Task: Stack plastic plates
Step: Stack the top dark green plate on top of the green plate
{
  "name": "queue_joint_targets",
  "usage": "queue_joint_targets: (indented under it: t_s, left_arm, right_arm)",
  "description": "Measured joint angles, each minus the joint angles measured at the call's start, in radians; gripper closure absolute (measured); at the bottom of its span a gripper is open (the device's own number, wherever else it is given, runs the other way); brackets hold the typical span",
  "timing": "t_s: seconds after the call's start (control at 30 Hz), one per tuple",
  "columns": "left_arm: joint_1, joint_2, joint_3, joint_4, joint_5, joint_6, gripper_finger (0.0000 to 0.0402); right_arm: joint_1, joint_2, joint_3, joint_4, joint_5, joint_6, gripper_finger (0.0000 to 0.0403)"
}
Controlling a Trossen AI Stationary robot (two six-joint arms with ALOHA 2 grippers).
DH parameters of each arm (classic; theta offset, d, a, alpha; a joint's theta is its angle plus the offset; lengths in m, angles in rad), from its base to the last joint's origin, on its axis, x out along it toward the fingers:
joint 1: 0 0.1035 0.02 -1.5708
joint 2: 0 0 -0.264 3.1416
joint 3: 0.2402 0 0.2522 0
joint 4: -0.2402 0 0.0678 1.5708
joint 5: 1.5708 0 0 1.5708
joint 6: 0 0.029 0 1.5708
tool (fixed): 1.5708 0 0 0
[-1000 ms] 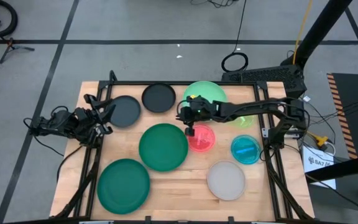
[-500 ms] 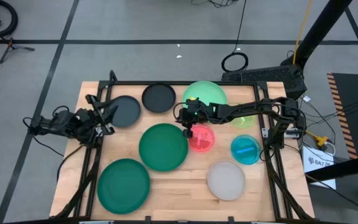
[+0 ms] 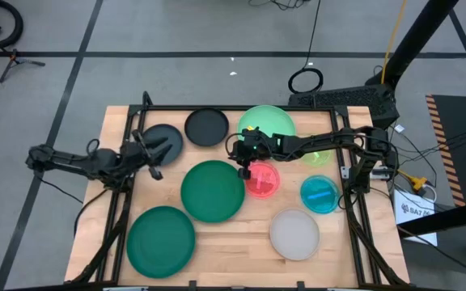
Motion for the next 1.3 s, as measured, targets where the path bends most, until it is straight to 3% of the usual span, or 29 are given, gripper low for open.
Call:
queue_joint_targets:
  t_s: [0.27, 0.5, 0.73, 0.87, 1.03, 1.17, 1.3]
  left_arm:
    - [0.0, 0.088, 0.0, -0.092, 0.0, -0.243, 0.0261]
    - [0.002, 0.22, 0.0, -0.105, 0.004, -0.409, 0.0261]
    - [0.011, 0.346, 0.008, -0.091, 0.034, -0.494, 0.0261]
    - [0.033, 0.426, 0.093, -0.155, 0.058, -0.497, 0.0261]
    - [0.086, 0.542, 0.252, -0.447, 0.148, -0.57, 0.0261]
    - [0.137, 0.623, 0.362, -0.686, 0.3, -0.679, 0.0261]
    - [0.176, 0.697, 0.426, -0.801, 0.468, -0.691, 0.0261]
  right_arm:
    - [0.0, -0.027, -0.001, -0.071, 0.004, -0.104, 0.0358]
    - [0.0, -0.192, -0.001, -0.195, 0.111, -0.213, 0.0358]
    - [0.016, -0.342, 0.0, -0.27, 0.106, -0.199, 0.0358]
    - [0.055, -0.397, -0.001, -0.313, 0.108, -0.194, 0.0358]
    - [0.1, -0.456, -0.001, -0.374, 0.119, -0.143, 0.0358]
    - [0.156, -0.494, -0.02, -0.448, 0.226, -0.061, 0.0358]
    - [0.197, -0.53, -0.032, -0.537, 0.33, -0.028, 0.0358]
